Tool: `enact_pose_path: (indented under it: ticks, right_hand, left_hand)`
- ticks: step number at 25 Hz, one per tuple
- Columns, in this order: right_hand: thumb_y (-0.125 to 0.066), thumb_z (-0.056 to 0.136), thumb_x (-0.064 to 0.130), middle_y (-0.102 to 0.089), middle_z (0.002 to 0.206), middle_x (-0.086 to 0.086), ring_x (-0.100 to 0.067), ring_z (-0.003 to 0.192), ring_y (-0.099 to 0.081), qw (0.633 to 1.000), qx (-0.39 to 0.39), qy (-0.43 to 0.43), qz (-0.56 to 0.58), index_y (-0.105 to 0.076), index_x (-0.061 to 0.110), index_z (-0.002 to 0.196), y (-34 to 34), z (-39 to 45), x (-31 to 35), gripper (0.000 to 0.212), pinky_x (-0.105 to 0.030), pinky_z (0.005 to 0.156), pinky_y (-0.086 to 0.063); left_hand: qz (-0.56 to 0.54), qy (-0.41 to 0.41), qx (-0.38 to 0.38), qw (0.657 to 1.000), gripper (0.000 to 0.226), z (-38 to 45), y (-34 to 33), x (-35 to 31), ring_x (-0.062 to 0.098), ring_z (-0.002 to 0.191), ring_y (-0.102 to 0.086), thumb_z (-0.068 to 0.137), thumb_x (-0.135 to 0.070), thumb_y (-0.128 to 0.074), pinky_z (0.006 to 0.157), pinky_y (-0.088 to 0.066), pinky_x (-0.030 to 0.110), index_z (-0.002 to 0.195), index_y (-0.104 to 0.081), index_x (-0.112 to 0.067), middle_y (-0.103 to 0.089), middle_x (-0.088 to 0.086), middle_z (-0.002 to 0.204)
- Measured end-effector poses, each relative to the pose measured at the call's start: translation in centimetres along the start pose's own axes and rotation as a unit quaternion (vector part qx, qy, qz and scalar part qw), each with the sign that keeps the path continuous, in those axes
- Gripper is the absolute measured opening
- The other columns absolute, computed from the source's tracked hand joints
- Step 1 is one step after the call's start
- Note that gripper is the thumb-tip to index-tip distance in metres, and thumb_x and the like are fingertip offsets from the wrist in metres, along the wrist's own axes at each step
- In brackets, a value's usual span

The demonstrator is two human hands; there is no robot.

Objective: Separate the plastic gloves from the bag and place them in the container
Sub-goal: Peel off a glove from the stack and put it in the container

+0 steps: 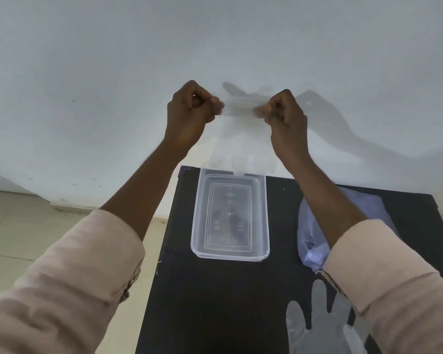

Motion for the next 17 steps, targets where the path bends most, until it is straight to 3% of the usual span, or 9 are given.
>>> enact_pose_path:
  ticks: [3,6,9,12,13,15,17]
  right_hand:
    - [-0.047,0.096,0.011,-0.065,0.084,-0.024,-0.038,0.076,-0.059,0.998,-0.001,0.057,-0.025,-0.047,0.002,0.085,0.2,-3.4,-0.3,0.014,-0.027,0.060,-0.038]
    - [-0.048,0.097,0.007,-0.070,0.092,-0.021,-0.026,0.083,-0.067,0.994,0.080,0.042,-0.058,-0.050,-0.001,0.088,-1.7,-8.2,-4.7,0.012,-0.019,0.065,-0.043]
    - [-0.048,0.095,0.011,-0.072,0.093,-0.011,-0.027,0.078,-0.064,0.975,0.161,0.035,-0.152,-0.056,0.008,0.093,-3.7,-12.2,-9.4,0.009,-0.036,0.072,-0.048]
    - [-0.049,0.094,0.014,-0.073,0.095,-0.004,-0.025,0.080,-0.063,0.944,0.222,0.045,-0.239,-0.057,0.012,0.094,-5.0,-15.1,-11.8,0.009,-0.037,0.085,-0.048]
    - [-0.047,0.095,0.018,-0.073,0.097,-0.003,-0.023,0.085,-0.065,0.935,0.237,0.040,-0.262,-0.057,0.014,0.095,-5.2,-15.9,-12.4,0.011,-0.040,0.093,-0.047]
    - [-0.035,0.096,0.028,-0.072,0.100,-0.001,-0.022,0.094,-0.067,0.915,0.268,0.036,-0.299,-0.057,0.018,0.098,-5.5,-17.1,-13.3,0.024,-0.042,0.105,-0.039]
    - [-0.033,0.095,0.029,-0.070,0.103,0.000,-0.021,0.102,-0.065,0.898,0.295,0.034,-0.324,-0.058,0.020,0.099,-5.7,-17.9,-13.9,0.026,-0.043,0.110,-0.033]
  left_hand:
    - [0.039,-0.034,0.017,0.999,0.021,-2.4,0.3,1.8,0.038,0.087,-0.069,0.082,-0.020,-0.067,0.080,-0.053,0.054,0.079,-0.052,-0.005,-0.074,0.019,0.085]
    - [0.098,-0.007,0.070,0.993,0.024,-5.8,0.2,7.3,0.040,0.088,-0.067,0.086,-0.026,-0.067,0.078,-0.052,0.053,0.083,-0.053,-0.006,-0.071,0.021,0.087]
    - [0.191,-0.017,0.160,0.968,0.017,-9.1,-0.6,12.4,0.025,0.090,-0.070,0.093,-0.024,-0.059,0.078,-0.056,0.045,0.087,-0.051,-0.011,-0.073,0.012,0.095]
    - [0.304,-0.063,0.254,0.916,0.011,-11.6,-1.7,15.4,0.019,0.095,-0.069,0.095,-0.029,-0.051,0.085,-0.056,0.044,0.094,-0.049,-0.019,-0.072,0.004,0.105]
    - [0.333,-0.068,0.268,0.902,0.010,-12.2,-1.9,16.2,0.020,0.097,-0.068,0.095,-0.029,-0.050,0.095,-0.052,0.044,0.096,-0.050,-0.019,-0.071,0.003,0.107]
    - [0.376,-0.076,0.279,0.881,0.012,-13.0,-2.1,17.1,0.023,0.103,-0.066,0.095,-0.027,-0.052,0.114,-0.029,0.037,0.100,-0.055,-0.016,-0.070,0.005,0.111]
    - [0.414,-0.097,0.297,0.855,0.013,-13.6,-2.5,17.7,0.024,0.108,-0.065,0.094,-0.026,-0.055,0.116,-0.012,0.033,0.100,-0.059,-0.015,-0.070,0.005,0.112]
Point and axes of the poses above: each hand's wrist, its own z-axis towards the middle knuckle, its own y-axis out of the back of the hand, x = y × z, the point moved 8 cm from there along z, towards the middle knuckle
